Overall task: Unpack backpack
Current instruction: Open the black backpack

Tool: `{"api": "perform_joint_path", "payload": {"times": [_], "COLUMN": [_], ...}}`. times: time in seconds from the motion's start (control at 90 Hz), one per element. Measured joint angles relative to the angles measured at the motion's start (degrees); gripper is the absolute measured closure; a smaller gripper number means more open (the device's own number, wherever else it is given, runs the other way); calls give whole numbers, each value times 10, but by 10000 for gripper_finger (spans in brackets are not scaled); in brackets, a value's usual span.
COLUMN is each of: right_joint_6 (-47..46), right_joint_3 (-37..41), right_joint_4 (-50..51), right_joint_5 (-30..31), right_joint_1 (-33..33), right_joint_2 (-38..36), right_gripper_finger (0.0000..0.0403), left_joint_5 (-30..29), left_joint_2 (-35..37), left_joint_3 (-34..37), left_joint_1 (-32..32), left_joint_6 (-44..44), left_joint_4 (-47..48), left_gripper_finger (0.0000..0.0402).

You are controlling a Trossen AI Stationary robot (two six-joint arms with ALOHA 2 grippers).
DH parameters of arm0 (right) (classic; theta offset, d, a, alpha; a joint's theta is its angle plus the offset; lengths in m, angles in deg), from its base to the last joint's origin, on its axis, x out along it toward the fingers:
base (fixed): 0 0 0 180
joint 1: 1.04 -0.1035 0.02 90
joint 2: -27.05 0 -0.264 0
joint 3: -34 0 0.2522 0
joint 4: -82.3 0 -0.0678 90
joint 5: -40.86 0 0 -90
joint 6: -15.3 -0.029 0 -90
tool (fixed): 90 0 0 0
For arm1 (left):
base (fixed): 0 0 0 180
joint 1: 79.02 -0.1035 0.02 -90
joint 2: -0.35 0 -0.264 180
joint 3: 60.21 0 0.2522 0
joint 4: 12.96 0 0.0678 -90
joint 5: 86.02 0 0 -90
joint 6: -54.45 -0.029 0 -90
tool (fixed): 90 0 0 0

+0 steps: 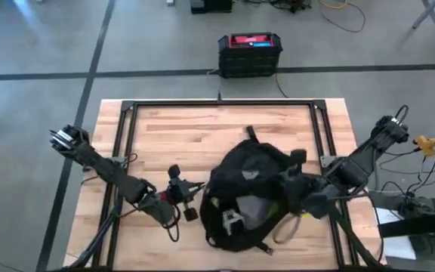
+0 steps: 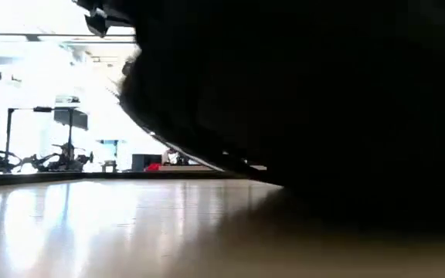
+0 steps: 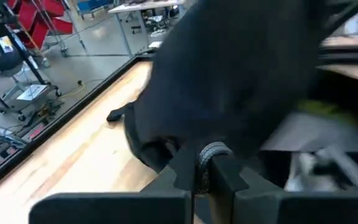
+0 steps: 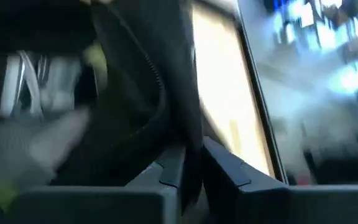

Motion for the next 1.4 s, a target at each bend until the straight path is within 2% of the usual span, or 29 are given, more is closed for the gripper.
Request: {"api": "perform_joint_path", "payload": {"times": [0.089, 0.156, 0.267, 0.422, 0.478, 0.567, 0.722, 0.9, 1.067, 1.178, 1.311, 1.344, 1.4], "right_joint_6": [-64, -72, -31, 56, 79, 105, 85, -17, -41, -52, -44, -31, -21], "right_joint_3": [14, 16, 14, 22, 24, 23, 7, -19, -35, -35, -34, -34, -34], "right_joint_4": [41, 23, -75, -279, -333, -386, -420, -421, -412, -381, -345, -344, -344], "right_joint_5": [-2, -13, -44, -137, -162, -168, -167, -166, -168, -169, -170, -171, -176], "right_joint_1": [17, 22, 22, 27, 30, 37, 72, 96, 97, 98, 94, 88, 79], "right_joint_2": [4, 4, 4, 14, 30, 64, 142, 227, 265, 271, 271, 270, 269], "right_gripper_finger": [312, 275, 217, 152, 134, 114, 104, 122, 166, 233, 365, 383, 387], "left_joint_5": [-4, -2, 0, 0, -1, -1, -1, -1, -1, -4, -41, -53, -70], "left_joint_2": [-9, -22, -46, -80, -91, -111, -134, -140, -139, -139, -139, -139, -139], "left_joint_3": [1, 1, 1, 1, 1, 1, 1, 1, 1, 1, 1, 1, 3], "left_joint_1": [-1, -1, -3, -5, -7, -9, -10, -10, -10, -10, -11, -13, -18], "left_joint_6": [3, 5, 7, 7, 7, 7, 9, 10, 10, 10, 5, 5, 6], "left_joint_4": [-22, -35, -65, -117, -134, -166, -204, -213, -211, -211, -211, -208, -198], "left_gripper_finger": [400, 400, 400, 400, 400, 400, 400, 400, 400, 400, 400, 400, 400]}}
